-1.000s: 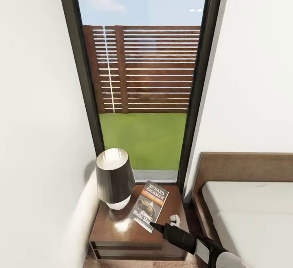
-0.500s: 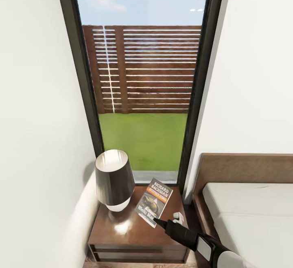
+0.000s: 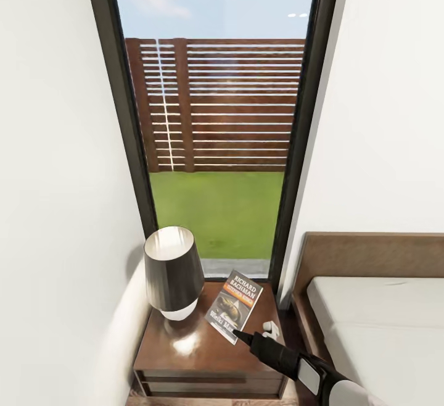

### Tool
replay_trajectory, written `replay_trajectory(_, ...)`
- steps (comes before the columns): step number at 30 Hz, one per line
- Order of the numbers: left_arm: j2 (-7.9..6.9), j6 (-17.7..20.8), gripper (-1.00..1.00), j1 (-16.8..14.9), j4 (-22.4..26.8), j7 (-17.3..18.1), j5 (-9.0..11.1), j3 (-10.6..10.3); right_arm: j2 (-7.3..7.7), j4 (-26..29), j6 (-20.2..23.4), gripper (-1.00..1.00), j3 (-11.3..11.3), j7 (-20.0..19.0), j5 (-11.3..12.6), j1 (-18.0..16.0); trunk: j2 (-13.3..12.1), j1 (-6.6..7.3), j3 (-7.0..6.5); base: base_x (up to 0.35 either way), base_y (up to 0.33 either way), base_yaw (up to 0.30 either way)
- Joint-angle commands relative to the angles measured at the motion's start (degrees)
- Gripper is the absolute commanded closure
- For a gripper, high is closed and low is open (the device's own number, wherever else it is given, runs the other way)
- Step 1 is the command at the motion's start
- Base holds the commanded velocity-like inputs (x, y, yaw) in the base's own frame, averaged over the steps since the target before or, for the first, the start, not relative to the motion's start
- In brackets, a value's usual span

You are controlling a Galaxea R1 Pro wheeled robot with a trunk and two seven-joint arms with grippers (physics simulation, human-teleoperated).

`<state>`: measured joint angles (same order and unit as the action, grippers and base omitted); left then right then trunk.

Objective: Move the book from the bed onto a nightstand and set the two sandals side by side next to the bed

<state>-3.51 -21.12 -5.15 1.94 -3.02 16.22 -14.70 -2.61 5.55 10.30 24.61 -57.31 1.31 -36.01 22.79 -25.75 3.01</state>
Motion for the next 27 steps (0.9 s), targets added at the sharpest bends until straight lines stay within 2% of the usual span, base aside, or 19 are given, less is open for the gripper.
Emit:
replay_trajectory(1,0.00,-0.1,-1.00,0.0,0.0,-0.2,0.3,-0.5,-0.03,0.1,0.6,1.00,0.2,-0.1,0.2,0.0,0.1,-0.03,0.13,0.000,0.000,0.000)
replay_trajectory(27,0.00,0.9,-1.00,-0.9,0.2,-0.1,0.4,-0.7,-0.63,0.2,0.7,1.00,0.0,2.7,0.2,0.0,0.1,-0.03,0.13,0.000,0.000,0.000)
